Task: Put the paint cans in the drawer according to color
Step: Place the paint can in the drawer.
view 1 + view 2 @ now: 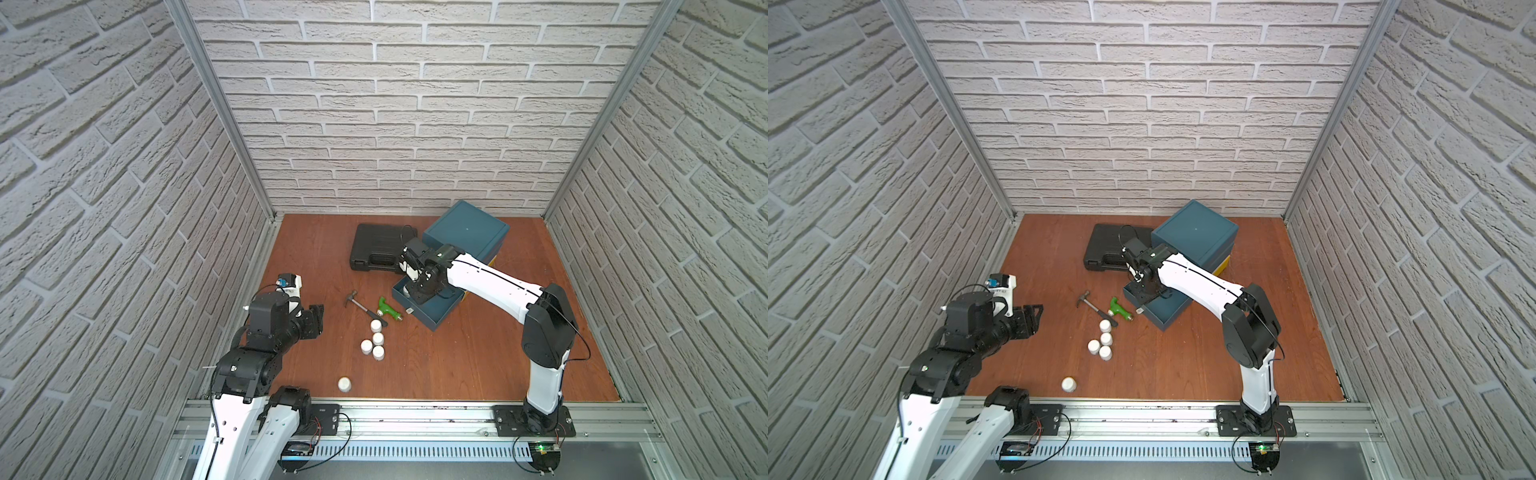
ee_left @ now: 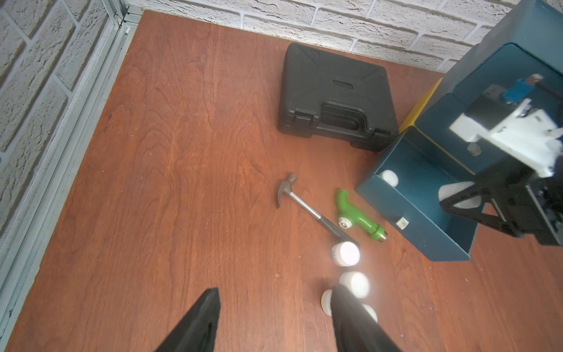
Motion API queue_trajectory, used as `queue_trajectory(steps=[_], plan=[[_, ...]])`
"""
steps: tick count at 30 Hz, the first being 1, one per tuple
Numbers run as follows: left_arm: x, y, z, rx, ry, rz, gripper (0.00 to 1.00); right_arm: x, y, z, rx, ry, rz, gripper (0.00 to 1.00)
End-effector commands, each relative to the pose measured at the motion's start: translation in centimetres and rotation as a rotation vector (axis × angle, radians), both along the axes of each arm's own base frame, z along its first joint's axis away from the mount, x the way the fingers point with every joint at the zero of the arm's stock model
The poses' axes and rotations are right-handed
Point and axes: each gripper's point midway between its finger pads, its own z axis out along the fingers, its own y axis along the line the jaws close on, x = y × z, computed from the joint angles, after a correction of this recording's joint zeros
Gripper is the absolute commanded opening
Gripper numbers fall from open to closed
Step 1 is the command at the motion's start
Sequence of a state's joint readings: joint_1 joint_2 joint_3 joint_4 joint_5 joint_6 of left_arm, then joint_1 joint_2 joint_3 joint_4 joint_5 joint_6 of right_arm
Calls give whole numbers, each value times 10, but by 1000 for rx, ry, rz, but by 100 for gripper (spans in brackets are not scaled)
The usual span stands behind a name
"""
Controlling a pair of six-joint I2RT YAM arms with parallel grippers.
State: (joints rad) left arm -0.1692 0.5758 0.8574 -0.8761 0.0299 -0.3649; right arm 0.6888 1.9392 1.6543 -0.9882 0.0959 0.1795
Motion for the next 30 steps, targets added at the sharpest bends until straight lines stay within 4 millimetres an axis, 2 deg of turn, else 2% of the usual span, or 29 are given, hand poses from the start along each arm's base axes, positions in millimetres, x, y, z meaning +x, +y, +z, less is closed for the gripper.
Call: queue_trajectory(steps=[1, 7, 12, 17, 20, 23, 26, 30], plan=[[1, 0, 1, -4, -13, 9, 63, 7, -7, -21, -43, 44, -25, 11], [0, -1, 1, -1, -12, 1, 63, 22, 0, -44, -50, 78, 4, 11], [0, -1, 0, 1, -9, 2, 63, 33, 9, -53, -28, 77, 19, 12], [1, -2, 0, 2, -7, -1, 63, 39, 17, -59, -11, 88, 36, 18], [0, -2, 0, 3, -8, -2, 63, 40, 22, -65, -4, 107, 45, 24], [0, -1, 0, 4, -8, 0, 63, 41, 21, -70, -9, 117, 39, 34], [0, -1, 0, 5, -9, -1, 63, 42, 21, -68, -7, 109, 35, 45], [1, -2, -1, 5, -7, -1, 63, 43, 22, -60, 0, 90, 34, 53]])
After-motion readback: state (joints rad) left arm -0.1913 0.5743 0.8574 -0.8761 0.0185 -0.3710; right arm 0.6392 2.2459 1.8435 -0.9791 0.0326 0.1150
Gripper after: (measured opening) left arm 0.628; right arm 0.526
